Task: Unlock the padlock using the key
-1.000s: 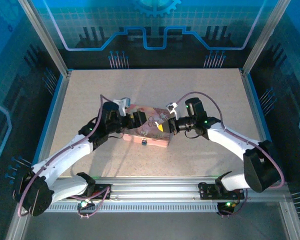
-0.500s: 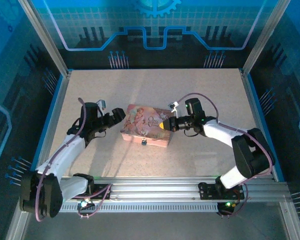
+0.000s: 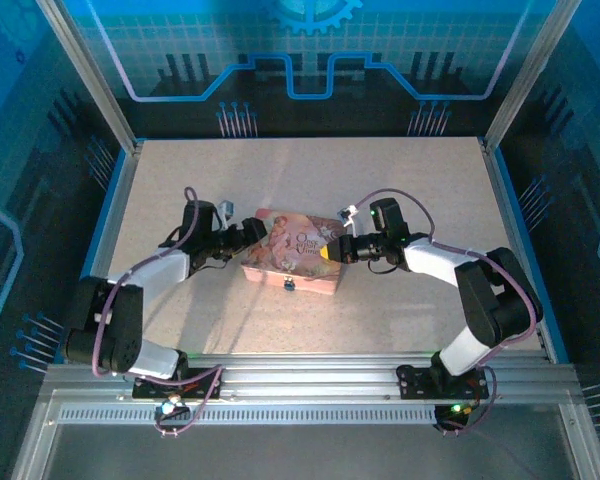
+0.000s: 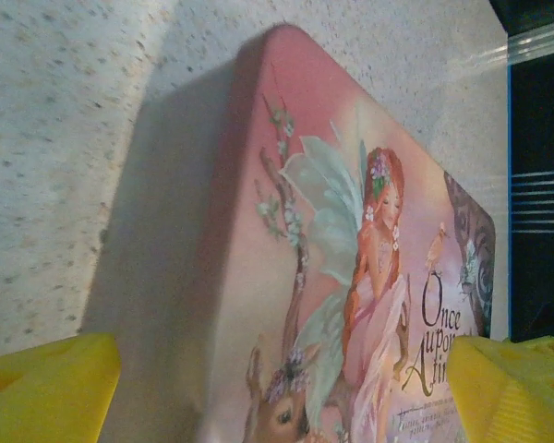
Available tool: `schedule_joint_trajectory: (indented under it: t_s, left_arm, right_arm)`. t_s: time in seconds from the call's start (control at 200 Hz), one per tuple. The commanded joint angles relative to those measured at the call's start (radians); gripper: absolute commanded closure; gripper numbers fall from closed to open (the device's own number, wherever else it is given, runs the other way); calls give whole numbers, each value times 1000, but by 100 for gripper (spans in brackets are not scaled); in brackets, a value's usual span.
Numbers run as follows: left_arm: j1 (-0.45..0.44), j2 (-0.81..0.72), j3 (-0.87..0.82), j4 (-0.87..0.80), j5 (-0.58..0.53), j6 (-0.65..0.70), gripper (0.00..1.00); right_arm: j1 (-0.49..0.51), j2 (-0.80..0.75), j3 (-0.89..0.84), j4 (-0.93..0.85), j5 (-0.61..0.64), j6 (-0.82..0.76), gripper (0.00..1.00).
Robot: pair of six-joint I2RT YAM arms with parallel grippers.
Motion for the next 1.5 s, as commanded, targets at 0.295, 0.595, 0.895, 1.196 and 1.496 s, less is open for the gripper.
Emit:
schedule_joint_trajectory:
  t_s: [0.295, 0.595, 0.895, 1.196, 1.496]
  left_arm:
    - [-111, 189, 208, 56, 32, 20, 10]
    - [-115, 86, 208, 18, -114, 94, 9]
    - [-152, -319, -7, -69, -219, 137, 10]
    - [-375, -491, -196, -68, -269, 77, 14]
    - [-424, -283, -306, 257, -193, -5, 16]
  right_arm:
    - [-58, -2, -45, -82, 77, -10, 100]
    - [-78, -9, -61, -69, 79, -4, 100]
    - [-78, -11, -74, -55, 79, 2, 100]
    - [-77, -7, -84, -38, 91, 6, 100]
    - [-76, -1, -96, -30, 102, 12, 100]
